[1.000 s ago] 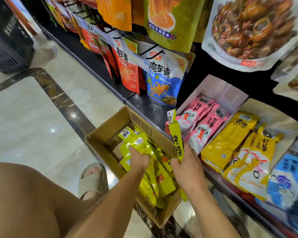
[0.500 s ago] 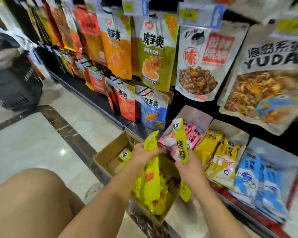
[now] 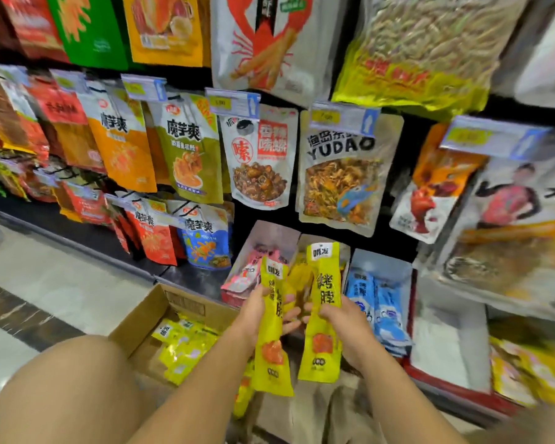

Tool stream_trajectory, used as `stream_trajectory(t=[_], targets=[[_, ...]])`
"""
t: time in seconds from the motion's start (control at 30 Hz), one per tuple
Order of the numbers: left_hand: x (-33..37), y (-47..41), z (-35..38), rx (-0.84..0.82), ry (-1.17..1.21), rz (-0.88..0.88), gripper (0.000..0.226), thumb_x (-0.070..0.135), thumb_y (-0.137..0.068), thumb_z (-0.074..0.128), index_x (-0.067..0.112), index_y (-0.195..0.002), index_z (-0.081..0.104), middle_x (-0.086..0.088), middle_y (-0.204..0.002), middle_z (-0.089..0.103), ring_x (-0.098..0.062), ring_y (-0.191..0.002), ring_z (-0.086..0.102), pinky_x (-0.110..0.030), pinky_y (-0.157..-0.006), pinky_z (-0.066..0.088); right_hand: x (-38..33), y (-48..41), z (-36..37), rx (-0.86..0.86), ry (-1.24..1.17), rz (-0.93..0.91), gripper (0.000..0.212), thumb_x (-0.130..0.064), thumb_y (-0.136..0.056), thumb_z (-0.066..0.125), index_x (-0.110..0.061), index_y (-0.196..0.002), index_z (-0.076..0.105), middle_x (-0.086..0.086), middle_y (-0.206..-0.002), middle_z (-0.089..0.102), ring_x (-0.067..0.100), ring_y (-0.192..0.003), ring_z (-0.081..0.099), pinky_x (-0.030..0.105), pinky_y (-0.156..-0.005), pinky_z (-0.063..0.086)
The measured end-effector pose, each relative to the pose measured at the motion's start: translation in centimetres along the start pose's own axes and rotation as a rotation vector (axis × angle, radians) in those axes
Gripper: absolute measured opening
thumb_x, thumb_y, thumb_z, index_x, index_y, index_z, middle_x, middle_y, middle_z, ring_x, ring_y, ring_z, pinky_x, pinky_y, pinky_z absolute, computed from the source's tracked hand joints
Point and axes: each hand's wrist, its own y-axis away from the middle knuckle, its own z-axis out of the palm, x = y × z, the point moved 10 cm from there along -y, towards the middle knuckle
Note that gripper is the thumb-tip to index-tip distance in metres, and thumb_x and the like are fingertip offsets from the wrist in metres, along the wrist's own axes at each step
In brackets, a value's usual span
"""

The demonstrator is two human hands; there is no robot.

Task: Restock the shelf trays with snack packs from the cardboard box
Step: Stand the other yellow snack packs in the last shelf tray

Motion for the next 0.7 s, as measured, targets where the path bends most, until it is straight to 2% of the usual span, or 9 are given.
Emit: stream_trajectory(t=[0.07,0.13,0.2,0.27,0.33,0.4,0.43,0.57,0.7], targets=[[-1.6,-0.1,2.5,-0.094,-0.025,-0.037,0.050,0.041,-0.100,0.035,0.003,-0.111,0.065,-0.016,-0.109,0.068,-0.033,-0.104,0.062,-0.053,-0.096,0.049,0.5,0.6,-2.7,0.052,-0.019,0.039,0.026,-0.002,-0.086,0.058,-0.013,-0.107,0.070,0.007,-0.097,0.078,0.032,-0.095,0.074,0.056,-0.090,0.057],[-2.5,-0.7,4.3,-0.146,-0.066,-0.053,0.050,0.043,-0.100,0.036,0.004,-0.113,0.064,-0.015,-0.101,0.069,-0.032,-0.097,0.065,-0.050,-0.086,0.055,1.0,1.3,-5.4,0.110,-0.078,0.067,0.023,-0.004,-0.091,0.057,-0.010,-0.110,0.069,0.011,-0.097,0.078,0.033,-0.091,0.075,0.052,-0.087,0.059],[-3.6,-1.4,5.9,-0.172,-0.099,-0.085,0.052,0.045,-0.099,0.039,0.005,-0.122,0.062,-0.015,-0.105,0.068,-0.033,-0.098,0.066,-0.050,-0.078,0.057,1.4,2.0,-7.5,0.151,-0.159,0.077,0.020,-0.005,-0.095,0.057,-0.009,-0.113,0.067,0.015,-0.098,0.078,0.038,-0.094,0.074,0.054,-0.088,0.058],[-4.6,-1.8,7.9,-0.211,-0.105,-0.107,0.049,0.045,-0.101,0.039,0.007,-0.123,0.061,-0.015,-0.108,0.069,-0.034,-0.099,0.068,-0.054,-0.084,0.055,2.0,2.6,-9.6,0.208,-0.228,0.089,0.019,-0.004,-0.097,0.057,-0.005,-0.114,0.065,0.018,-0.099,0.077,0.043,-0.098,0.072,0.057,-0.088,0.056],[-6.1,-2.3,10.1,-0.252,-0.112,-0.143,0.051,0.045,-0.103,0.038,0.005,-0.124,0.061,-0.019,-0.110,0.069,-0.032,-0.093,0.070,-0.053,-0.086,0.053,3.0,3.1,-11.6,0.260,-0.278,0.100,0.020,-0.003,-0.096,0.056,-0.001,-0.114,0.065,0.022,-0.101,0.075,0.043,-0.095,0.071,0.053,-0.082,0.057],[-7.7,-2.9,12.3,-0.295,-0.114,-0.190,0.054,0.047,-0.103,0.038,0.002,-0.122,0.062,-0.021,-0.110,0.067,-0.030,-0.091,0.066,-0.046,-0.074,0.059,4.2,3.8,-13.2,0.297,-0.307,0.121,0.023,-0.004,-0.096,0.057,0.001,-0.116,0.066,0.024,-0.103,0.074,0.041,-0.091,0.072,0.048,-0.078,0.058],[-8.6,-3.2,13.4,-0.316,-0.116,-0.207,0.053,0.047,-0.103,0.038,0.002,-0.118,0.062,-0.021,-0.105,0.067,-0.029,-0.089,0.065,-0.043,-0.069,0.060,4.8,4.3,-14.0,0.309,-0.321,0.134,0.024,-0.005,-0.096,0.058,0.001,-0.118,0.066,0.025,-0.104,0.074,0.040,-0.090,0.072,0.046,-0.077,0.058],[-12.1,-3.6,16.7,-0.363,-0.186,-0.256,0.041,0.034,-0.104,0.041,0.001,-0.111,0.063,-0.017,-0.089,0.071,-0.027,-0.082,0.067,-0.041,-0.074,0.054,7.1,6.2,-17.4,0.388,-0.386,0.173,0.019,-0.004,-0.096,0.058,0.001,-0.113,0.065,0.028,-0.103,0.073,0.038,-0.081,0.072,0.053,-0.082,0.057],[-15.2,-4.3,18.4,-0.381,-0.305,-0.267,0.027,0.012,-0.100,0.047,-0.003,-0.118,0.061,-0.026,-0.115,0.068,-0.034,-0.103,0.067,-0.039,-0.068,0.060,9.4,7.1,-21.1,0.492,-0.397,0.211,0.022,-0.009,-0.093,0.063,0.000,-0.113,0.067,0.025,-0.098,0.075,0.037,-0.077,0.072,0.047,-0.072,0.058]])
